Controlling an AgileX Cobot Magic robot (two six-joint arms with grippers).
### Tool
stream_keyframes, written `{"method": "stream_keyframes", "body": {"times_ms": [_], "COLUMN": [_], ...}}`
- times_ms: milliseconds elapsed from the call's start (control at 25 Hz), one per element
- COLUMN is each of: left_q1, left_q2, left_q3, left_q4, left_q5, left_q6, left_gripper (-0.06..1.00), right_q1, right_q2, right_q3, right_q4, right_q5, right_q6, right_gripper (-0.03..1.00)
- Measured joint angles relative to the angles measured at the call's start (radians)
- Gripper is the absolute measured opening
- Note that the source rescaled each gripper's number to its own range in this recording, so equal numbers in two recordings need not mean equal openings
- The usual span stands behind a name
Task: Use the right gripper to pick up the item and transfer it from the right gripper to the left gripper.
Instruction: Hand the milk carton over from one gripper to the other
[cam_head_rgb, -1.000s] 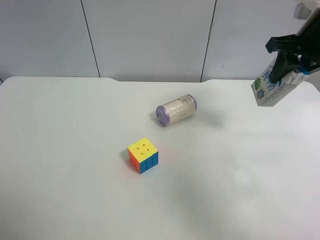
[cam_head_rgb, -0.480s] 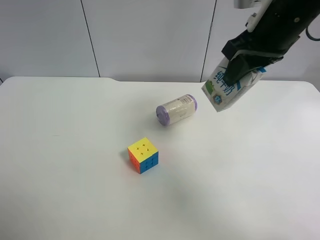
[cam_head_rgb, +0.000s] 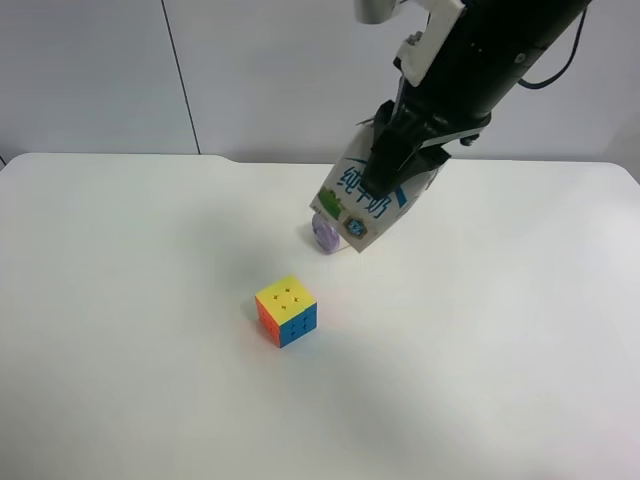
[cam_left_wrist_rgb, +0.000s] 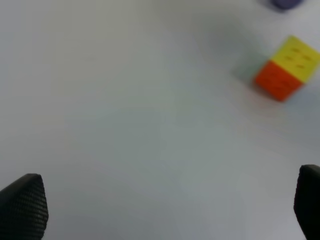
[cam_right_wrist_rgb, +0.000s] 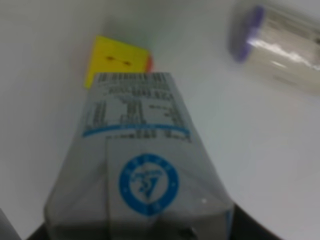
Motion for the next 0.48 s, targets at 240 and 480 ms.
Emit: {"method": "stream_keyframes", "body": {"times_ms": [240, 480], "left_q1": [-0.17, -0.322], "left_q2": [0.133, 0.27], "left_q3": [-0.025, -0.049], "left_q4": [-0.06, -0.064], "left_q5": [-0.002, -0.044], "left_q6": [0.073, 0.155], "left_gripper": [1.0, 1.0], "right_q1": [0.072, 0.098], "right_q2": [0.0, 0.0], "right_q3": [0.0, 0.0], "right_q4": [0.01, 0.114], "right_q5": [-0.004, 0.039], "right_q6": [-0.075, -0.211], "right_gripper": [0.0, 0.0]}}
